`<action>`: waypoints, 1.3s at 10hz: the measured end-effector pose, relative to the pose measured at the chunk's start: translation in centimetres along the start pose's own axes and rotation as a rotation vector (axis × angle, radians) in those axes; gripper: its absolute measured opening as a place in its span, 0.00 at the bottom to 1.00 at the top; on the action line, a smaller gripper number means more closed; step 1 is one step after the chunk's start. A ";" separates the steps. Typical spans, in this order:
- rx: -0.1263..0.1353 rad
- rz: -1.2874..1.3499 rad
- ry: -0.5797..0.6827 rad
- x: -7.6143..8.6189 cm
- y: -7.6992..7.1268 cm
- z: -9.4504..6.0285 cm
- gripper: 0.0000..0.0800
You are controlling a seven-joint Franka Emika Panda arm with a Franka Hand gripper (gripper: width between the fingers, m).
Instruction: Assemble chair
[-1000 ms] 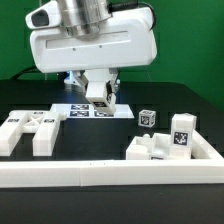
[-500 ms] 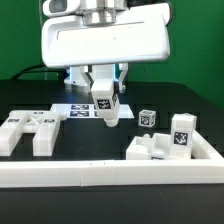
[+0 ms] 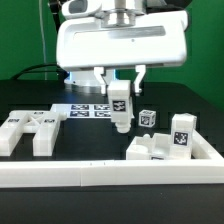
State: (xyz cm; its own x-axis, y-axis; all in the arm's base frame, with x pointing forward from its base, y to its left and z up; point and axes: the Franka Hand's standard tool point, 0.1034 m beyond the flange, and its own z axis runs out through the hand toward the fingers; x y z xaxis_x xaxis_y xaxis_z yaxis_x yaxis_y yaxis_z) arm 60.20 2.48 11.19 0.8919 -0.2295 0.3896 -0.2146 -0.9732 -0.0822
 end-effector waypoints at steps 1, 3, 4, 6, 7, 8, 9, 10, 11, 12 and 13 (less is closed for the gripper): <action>-0.002 0.005 -0.001 0.0 0.2 0.1 0.36; -0.004 0.003 0.018 0.0 0.2 0.1 0.36; -0.004 0.002 0.016 -0.1 0.1 0.2 0.36; -0.005 -0.025 0.133 0.5 -1.0 0.1 0.36; -0.012 -0.050 0.186 0.0 -1.4 0.5 0.36; -0.014 -0.060 0.178 -0.4 -1.5 0.9 0.36; -0.014 -0.057 0.177 -0.2 -1.4 0.8 0.36; -0.015 -0.058 0.176 -0.3 -1.4 0.9 0.36; -0.017 -0.062 0.177 -0.3 -1.4 1.0 0.36; -0.023 -0.080 0.180 -0.4 -1.0 1.2 0.36; -0.026 -0.086 0.177 -0.7 -1.0 1.5 0.36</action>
Offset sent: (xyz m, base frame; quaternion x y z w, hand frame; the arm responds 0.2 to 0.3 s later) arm 0.0000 0.0000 0.0000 0.0000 0.0000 0.0000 1.0000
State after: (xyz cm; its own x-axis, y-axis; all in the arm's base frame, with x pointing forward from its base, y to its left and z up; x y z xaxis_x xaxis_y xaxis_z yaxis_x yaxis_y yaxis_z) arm 60.40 3.64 9.65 0.8239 -0.1378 0.5497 -0.1525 -0.9881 -0.0192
